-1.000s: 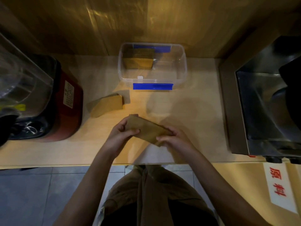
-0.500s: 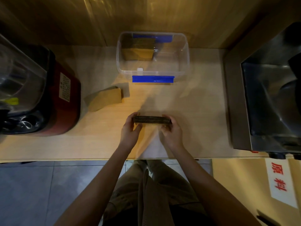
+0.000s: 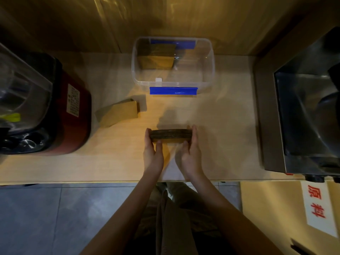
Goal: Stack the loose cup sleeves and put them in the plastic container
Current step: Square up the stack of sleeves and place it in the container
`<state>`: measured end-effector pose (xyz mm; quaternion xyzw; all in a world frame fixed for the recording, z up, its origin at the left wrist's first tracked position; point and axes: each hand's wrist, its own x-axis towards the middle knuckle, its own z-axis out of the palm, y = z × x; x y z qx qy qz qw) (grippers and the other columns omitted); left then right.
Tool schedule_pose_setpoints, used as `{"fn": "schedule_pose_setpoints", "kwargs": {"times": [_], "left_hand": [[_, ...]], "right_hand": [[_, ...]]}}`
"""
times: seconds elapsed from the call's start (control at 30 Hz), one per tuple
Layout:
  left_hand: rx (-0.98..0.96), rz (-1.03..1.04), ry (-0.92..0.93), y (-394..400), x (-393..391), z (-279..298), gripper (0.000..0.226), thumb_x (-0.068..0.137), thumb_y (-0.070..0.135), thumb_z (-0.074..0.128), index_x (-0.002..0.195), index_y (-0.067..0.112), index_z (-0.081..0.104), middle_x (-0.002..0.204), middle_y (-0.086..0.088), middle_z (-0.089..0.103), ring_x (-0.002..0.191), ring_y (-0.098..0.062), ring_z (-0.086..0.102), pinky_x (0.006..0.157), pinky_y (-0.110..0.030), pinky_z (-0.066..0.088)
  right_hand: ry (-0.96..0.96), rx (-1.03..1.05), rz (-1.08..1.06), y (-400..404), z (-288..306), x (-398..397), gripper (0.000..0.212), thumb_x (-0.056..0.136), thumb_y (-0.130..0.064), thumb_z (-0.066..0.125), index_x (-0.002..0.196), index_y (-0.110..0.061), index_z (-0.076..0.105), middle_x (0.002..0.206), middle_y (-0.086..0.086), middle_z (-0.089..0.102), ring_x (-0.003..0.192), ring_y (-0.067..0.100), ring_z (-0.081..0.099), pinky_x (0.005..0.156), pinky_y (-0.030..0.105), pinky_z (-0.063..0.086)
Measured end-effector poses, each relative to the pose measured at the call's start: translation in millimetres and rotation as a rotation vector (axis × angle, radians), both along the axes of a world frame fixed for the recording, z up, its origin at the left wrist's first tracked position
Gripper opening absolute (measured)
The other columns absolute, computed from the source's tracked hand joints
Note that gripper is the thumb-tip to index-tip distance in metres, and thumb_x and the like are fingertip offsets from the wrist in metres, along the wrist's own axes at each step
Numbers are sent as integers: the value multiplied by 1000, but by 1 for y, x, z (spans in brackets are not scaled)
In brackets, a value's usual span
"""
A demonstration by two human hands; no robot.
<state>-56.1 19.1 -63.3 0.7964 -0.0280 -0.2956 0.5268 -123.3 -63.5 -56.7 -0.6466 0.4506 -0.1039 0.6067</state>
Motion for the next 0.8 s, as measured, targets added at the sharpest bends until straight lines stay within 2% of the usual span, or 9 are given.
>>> {"fn": "schedule_pose_setpoints", "kwargs": {"times": [0.1,0.2,0.3,0.47,0.5,0.6,0.67,0.73,0.8], "left_hand": [[9,27,9,5,3,-4,43,94,18,38,136,21,33,131,-8,53,120,-24,49,94,-28,39],[45,3,-10,9,10,-7,40,92,12,40,132,17,42,124,-11,59,112,-25,54,89,-30,43],[60,-12,-41,12,15,-5,38,90,11,45,128,15,47,121,-11,62,110,-22,57,89,-30,45],[138,15,-105,20,30,4,34,86,11,52,120,11,57,112,-13,67,102,-19,60,84,-25,43],[135,10,-104,24,35,6,34,86,11,53,119,10,58,111,-13,68,101,-20,60,84,-26,44],[132,8,-87,38,52,15,32,84,10,55,115,7,60,107,-14,67,96,-21,60,85,-32,48],[157,20,-76,46,63,22,29,83,15,57,110,7,63,98,-12,69,90,-25,63,85,-41,52],[194,62,-44,53,77,28,28,79,21,60,102,6,67,84,-8,69,84,-29,66,82,-49,54],[210,127,3,64,96,32,23,74,24,65,90,8,72,65,0,69,75,-26,68,79,-50,55]], "right_hand": [[28,33,-23,0,-5,-3,54,96,-10,35,143,-30,18,144,5,44,126,15,45,104,29,39],[42,25,-20,-6,-7,-4,46,95,-8,37,139,-23,32,132,5,54,114,13,52,98,26,40],[66,1,-50,-10,-5,-2,41,93,-10,44,133,-19,44,122,6,61,107,14,56,97,31,45],[69,-137,46,-18,4,8,33,89,-7,54,121,-9,57,101,1,64,94,13,59,82,12,45],[73,-146,86,-21,7,12,31,88,-7,56,119,-7,58,99,1,63,94,14,60,81,12,45],[72,-58,145,-25,16,31,32,86,-7,60,117,-4,58,100,2,61,99,16,59,88,24,45],[57,15,145,-27,22,46,36,83,-5,63,119,-3,56,102,6,61,97,16,60,90,26,47],[55,76,142,-28,27,64,35,81,-5,65,115,-1,57,101,9,64,87,12,62,81,20,49],[64,158,151,-25,31,85,25,80,-2,66,104,1,62,91,7,67,74,7,58,66,14,48]]}}
